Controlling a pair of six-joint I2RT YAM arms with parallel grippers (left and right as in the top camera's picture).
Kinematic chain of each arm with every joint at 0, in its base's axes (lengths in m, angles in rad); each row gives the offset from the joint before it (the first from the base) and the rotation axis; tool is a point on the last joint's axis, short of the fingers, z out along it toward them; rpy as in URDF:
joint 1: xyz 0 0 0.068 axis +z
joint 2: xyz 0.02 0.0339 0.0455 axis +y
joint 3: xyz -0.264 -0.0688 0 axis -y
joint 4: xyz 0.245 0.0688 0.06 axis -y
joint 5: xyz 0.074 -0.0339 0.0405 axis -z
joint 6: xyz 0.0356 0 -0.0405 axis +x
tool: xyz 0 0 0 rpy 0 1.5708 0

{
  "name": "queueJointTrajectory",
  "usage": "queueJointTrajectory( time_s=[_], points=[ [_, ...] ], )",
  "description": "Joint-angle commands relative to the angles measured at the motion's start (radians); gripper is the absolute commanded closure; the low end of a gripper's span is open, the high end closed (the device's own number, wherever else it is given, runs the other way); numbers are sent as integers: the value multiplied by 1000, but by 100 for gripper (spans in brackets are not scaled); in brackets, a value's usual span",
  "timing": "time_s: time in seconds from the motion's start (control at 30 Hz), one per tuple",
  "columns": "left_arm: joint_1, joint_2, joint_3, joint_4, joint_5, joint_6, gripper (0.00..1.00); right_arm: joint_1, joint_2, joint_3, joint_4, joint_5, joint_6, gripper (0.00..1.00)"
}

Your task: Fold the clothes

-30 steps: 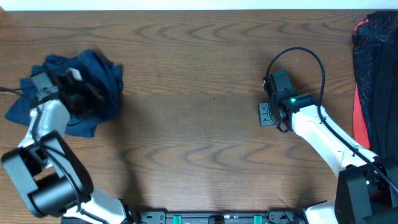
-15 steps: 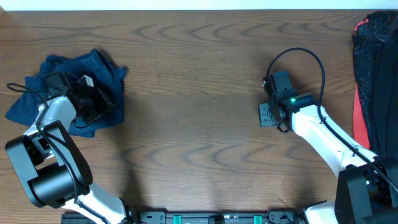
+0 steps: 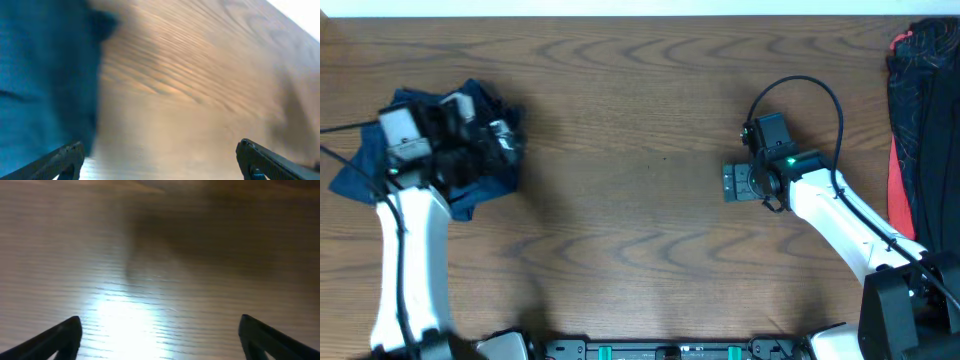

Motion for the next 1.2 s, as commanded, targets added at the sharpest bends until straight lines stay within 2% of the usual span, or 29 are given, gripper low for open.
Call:
queueJointTrajectory(
  time_s=[0.0,0.13,0.23,0.33,0.47,0.57,0.8,0.97,1.17],
  points=[
    [-138,-53,8,-51,-114,37,2,-13,-6,3,22,-124,5,1],
    [-317,-68,9,-164,-235,43,2,-35,-23,15,23,-162,6,1],
    [-404,-65,8,-241,-293,44,2,-72,-49,45,15,-162,5,1],
    [-437,-68,16,-320,-310,54,2,-131,-78,105,-40,-165,5,1],
    [-437,-79,60,-496,-310,50,2,-202,-126,186,-203,-171,5,1],
    [-437,-119,75,-566,-311,68,2,-238,-199,187,-247,-149,5,1],
    [-437,-421,50,-514,-383,65,2,-236,-473,112,-250,-45,21,1],
    [-437,-686,13,-457,-493,50,2,-211,-745,-35,-204,1,41,1],
    [-437,-840,-2,-383,-493,50,2,-213,-983,-138,-187,-3,47,1]
  ],
)
